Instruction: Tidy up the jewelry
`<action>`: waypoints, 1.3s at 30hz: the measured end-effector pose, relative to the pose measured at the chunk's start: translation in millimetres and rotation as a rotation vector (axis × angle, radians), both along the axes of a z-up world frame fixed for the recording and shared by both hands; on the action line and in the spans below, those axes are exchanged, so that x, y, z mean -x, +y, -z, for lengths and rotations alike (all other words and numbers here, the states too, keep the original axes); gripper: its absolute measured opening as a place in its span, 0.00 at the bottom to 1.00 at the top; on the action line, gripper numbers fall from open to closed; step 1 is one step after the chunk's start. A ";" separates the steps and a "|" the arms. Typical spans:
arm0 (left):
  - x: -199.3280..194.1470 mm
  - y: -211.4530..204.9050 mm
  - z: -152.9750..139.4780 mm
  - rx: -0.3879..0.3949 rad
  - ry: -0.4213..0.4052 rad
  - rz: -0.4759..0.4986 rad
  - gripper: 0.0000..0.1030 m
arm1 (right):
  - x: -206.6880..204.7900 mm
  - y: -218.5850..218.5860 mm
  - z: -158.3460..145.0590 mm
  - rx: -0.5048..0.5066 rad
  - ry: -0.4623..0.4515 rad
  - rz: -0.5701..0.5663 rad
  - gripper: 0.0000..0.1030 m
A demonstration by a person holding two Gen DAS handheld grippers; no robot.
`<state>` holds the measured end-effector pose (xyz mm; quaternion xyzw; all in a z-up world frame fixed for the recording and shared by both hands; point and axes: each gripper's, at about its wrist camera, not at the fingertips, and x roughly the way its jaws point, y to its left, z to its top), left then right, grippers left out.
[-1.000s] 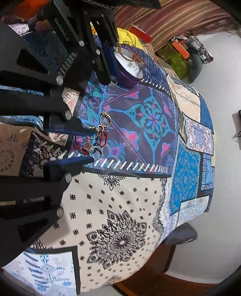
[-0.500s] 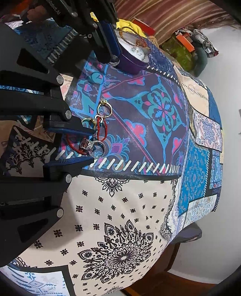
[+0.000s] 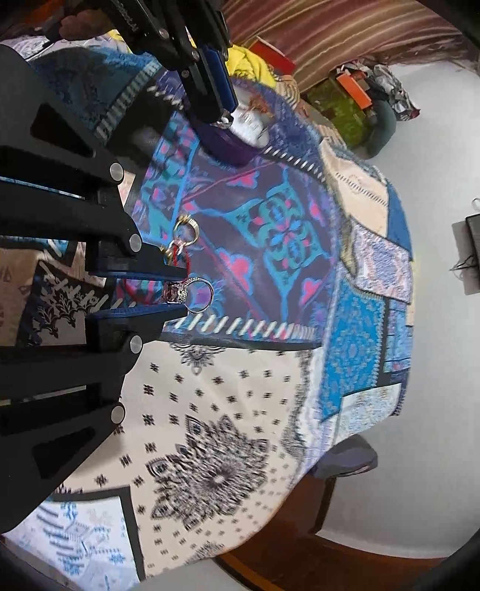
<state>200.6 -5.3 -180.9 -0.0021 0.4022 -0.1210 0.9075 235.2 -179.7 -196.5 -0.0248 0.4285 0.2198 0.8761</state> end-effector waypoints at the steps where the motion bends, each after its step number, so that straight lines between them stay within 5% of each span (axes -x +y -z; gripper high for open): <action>1: 1.1 2.2 -3.4 0.004 -0.007 -0.005 0.19 | 1.5 1.3 -4.5 -0.005 -0.011 -0.004 0.11; 21: 28.2 64.6 -57.4 -0.002 -0.148 -0.145 0.19 | 19.1 69.5 -75.9 -0.137 -0.176 -0.164 0.11; 39: 17.2 86.4 -21.0 0.028 -0.069 -0.135 0.19 | 1.5 122.7 -38.0 -0.121 -0.073 -0.256 0.11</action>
